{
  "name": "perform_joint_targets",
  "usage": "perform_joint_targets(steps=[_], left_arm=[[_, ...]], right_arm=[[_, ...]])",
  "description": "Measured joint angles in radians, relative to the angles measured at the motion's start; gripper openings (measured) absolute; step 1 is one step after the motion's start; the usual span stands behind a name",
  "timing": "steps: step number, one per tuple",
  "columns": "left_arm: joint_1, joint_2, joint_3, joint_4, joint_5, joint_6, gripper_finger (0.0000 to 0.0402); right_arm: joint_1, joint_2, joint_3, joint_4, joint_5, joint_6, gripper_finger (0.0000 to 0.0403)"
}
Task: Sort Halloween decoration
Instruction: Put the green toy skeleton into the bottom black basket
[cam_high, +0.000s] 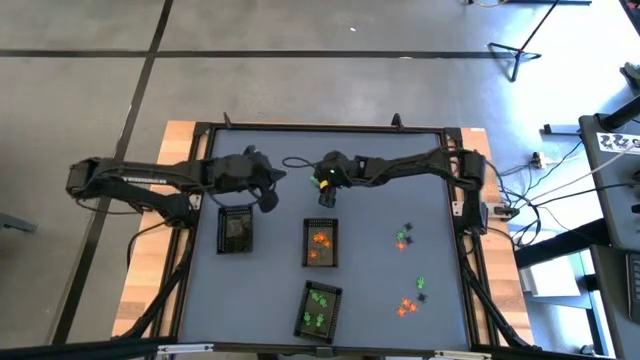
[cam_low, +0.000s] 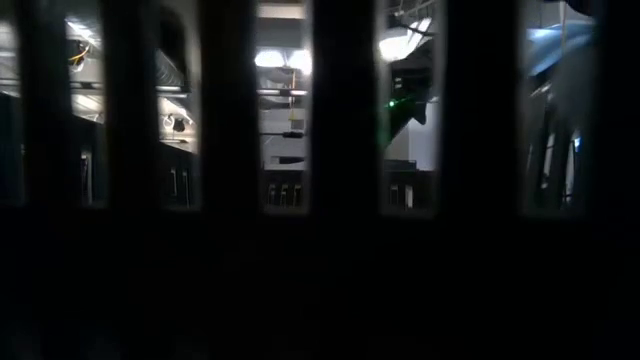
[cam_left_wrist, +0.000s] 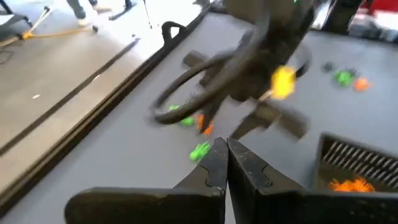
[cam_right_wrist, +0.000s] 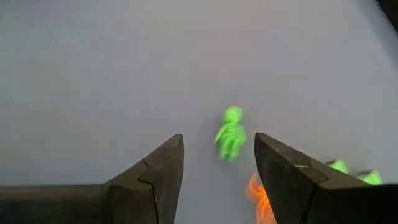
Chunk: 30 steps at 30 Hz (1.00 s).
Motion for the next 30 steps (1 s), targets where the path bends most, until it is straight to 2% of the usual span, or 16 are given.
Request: perform_joint_targets(steps=[6, 12, 16, 23, 30], left_arm=[[-0.015, -0.092, -0.120, 0.087, 0.006, -0.088, 0.0000], [-0.023, -0.092, -0.150, 0.107, 0.002, -0.130, 0.0000], [-0.026, -0.089, -0.152, 0.104, 0.006, -0.147, 0.0000], [-0.026, -0.089, -0.152, 0.105, 0.001, -0.147, 0.0000], [-0.026, -0.089, -0.152, 0.105, 0.001, -0.147, 0.0000]], right_arm=[[-0.020, 0.072, 0.064, -0.085, 0.010, 0.009, 0.0193], [-0.025, 0.116, 0.111, -0.109, 0.022, 0.028, 0.0187], [-0.024, 0.115, 0.121, -0.131, 0.024, 0.007, 0.0142], [-0.023, 0.115, 0.145, -0.171, 0.023, 0.002, 0.0014], [0.000, 0.038, 0.180, -0.269, 0.075, 0.004, 0.0018]])
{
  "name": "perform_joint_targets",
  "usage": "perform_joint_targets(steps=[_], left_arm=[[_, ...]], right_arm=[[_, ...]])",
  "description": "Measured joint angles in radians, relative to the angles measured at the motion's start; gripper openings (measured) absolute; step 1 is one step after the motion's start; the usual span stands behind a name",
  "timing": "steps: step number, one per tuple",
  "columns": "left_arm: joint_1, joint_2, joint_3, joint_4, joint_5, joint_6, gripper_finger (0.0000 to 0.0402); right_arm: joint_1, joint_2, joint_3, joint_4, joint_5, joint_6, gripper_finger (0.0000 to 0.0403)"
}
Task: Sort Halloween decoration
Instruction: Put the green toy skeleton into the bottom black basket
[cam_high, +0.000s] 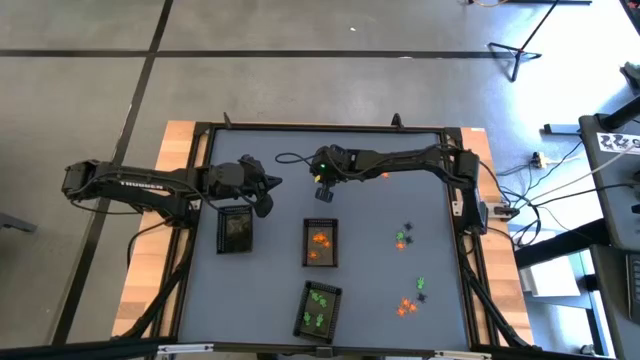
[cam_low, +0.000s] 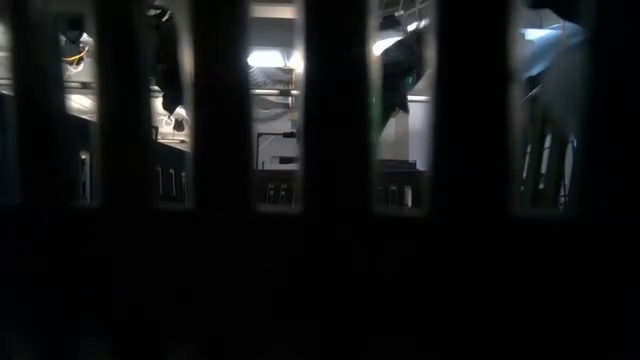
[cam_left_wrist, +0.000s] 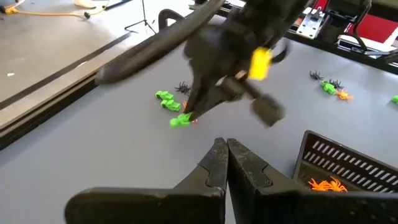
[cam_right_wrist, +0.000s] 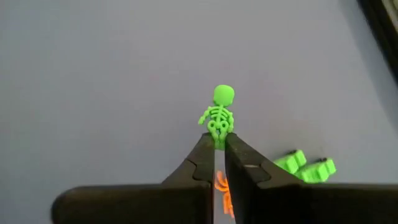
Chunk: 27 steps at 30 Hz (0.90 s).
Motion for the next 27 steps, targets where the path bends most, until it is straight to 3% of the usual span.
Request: perform_joint_targets(steps=[7, 12, 19, 27], left_arm=[[0.000, 0.000, 0.000, 0.000, 0.000, 0.000, 0.0000], [0.000, 0.000, 0.000, 0.001, 0.000, 0.000, 0.0000], [0.000, 0.000, 0.000, 0.000, 0.000, 0.000, 0.0000], [0.000, 0.000, 0.000, 0.000, 0.000, 0.001, 0.0000]], right_arm=[[0.085, -0.141, -0.001, -0.138, -0.002, 0.031, 0.0009], [0.209, -0.218, -0.001, -0.208, -0.030, 0.073, 0.0006], [0.462, -0.236, -0.001, -0.177, -0.210, 0.078, 0.0003], [0.689, -0.202, -0.001, -0.028, -0.207, 0.090, 0.0016]])
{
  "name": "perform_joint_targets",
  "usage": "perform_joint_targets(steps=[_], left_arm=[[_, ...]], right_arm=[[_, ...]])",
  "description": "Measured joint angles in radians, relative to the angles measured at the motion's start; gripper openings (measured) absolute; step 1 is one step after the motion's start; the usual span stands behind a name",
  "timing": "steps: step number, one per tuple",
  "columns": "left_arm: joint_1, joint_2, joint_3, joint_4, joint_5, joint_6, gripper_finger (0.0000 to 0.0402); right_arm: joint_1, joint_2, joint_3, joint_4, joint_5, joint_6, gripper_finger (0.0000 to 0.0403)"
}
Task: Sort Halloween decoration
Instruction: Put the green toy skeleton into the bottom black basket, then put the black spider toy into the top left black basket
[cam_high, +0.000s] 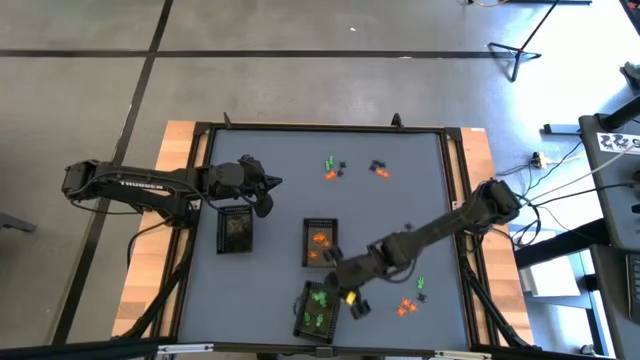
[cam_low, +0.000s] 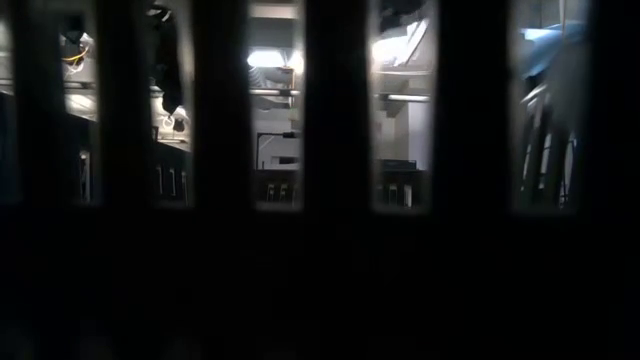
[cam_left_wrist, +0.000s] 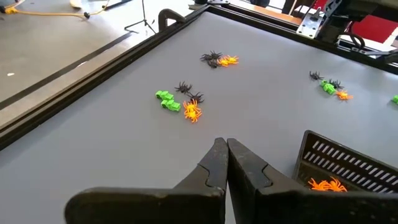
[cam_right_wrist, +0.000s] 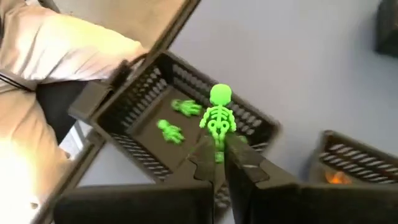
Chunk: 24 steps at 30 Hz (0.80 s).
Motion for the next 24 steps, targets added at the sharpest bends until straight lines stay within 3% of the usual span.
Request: perform_joint_targets(steps=[5, 10, 16, 20, 24], left_arm=[[0.000, 0.000, 0.000, -0.001, 0.000, 0.000, 0.0000], [0.000, 0.000, 0.001, -0.003, 0.000, 0.000, 0.0000], [0.000, 0.001, 0.001, -0.002, 0.000, 0.000, 0.0000], [0.000, 0.000, 0.001, 0.000, 0.000, 0.000, 0.0000], [0.000, 0.000, 0.001, 0.001, 0.000, 0.000, 0.0000]], right_arm=[[0.039, 0.029, -0.001, 0.046, -0.006, 0.047, 0.0043], [0.038, 0.051, -0.001, 0.040, 0.011, 0.071, 0.0105], [0.019, 0.048, 0.001, -0.030, 0.145, 0.062, 0.0177], [-0.028, 0.022, 0.000, -0.109, 0.285, 0.056, 0.0192], [-0.104, 0.008, -0.008, -0.111, 0.243, 0.014, 0.0188]])
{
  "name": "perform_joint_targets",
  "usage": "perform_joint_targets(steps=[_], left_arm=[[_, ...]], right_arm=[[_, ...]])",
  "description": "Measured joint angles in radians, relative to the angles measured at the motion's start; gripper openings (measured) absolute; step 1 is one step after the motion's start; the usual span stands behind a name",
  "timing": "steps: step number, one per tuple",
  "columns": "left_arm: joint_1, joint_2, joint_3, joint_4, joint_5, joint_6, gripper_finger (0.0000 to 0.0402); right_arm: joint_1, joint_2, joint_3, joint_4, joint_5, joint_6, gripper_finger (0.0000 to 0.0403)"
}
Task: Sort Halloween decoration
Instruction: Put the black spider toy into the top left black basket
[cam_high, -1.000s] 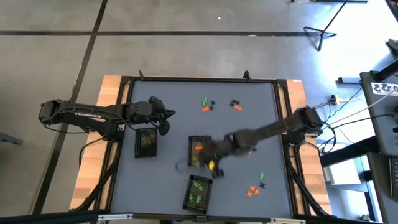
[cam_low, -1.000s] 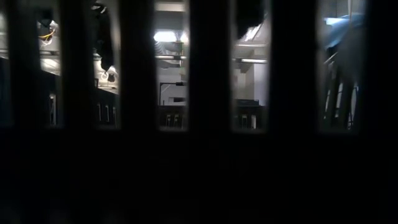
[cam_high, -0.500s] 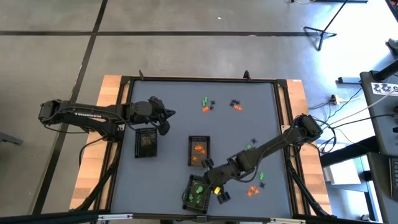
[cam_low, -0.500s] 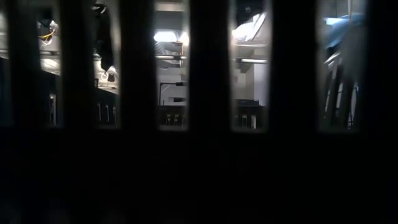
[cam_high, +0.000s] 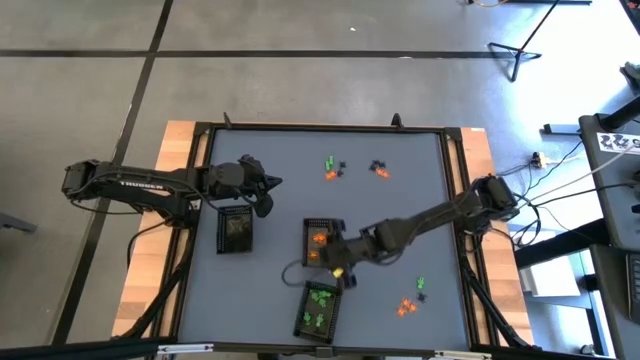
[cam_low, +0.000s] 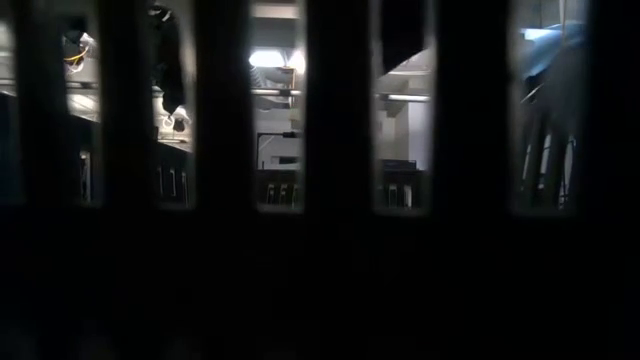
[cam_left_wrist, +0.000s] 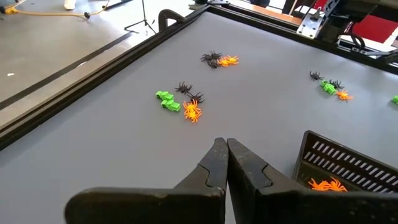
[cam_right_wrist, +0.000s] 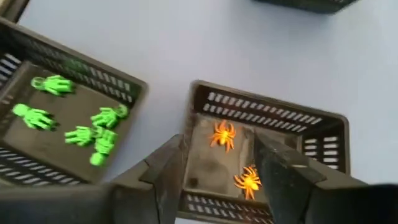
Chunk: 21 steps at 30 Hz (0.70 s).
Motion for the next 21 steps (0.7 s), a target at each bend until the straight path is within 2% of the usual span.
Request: perform_joint_targets(steps=[5, 9, 12, 17, 21], left_arm=[[0.000, 0.000, 0.000, 0.001, 0.000, 0.006, 0.0000], [0.000, 0.000, 0.000, 0.021, 0.007, 0.002, 0.0000], [0.027, 0.000, 0.001, 0.015, 0.005, 0.057, 0.0000], [0.165, 0.000, 0.001, -0.026, 0.011, 0.084, 0.0000], [0.326, 0.000, 0.000, -0.091, 0.133, 0.109, 0.0000]], right_arm=[[-0.089, -0.013, -0.062, 0.027, -0.048, -0.027, 0.0171], [-0.139, -0.051, -0.160, 0.126, -0.060, -0.031, 0.0159], [-0.166, -0.115, -0.249, 0.224, -0.085, -0.045, 0.0153], [-0.206, -0.257, -0.422, 0.418, -0.095, -0.077, 0.0149], [-0.246, -0.358, -0.549, 0.582, -0.103, -0.103, 0.0149]])
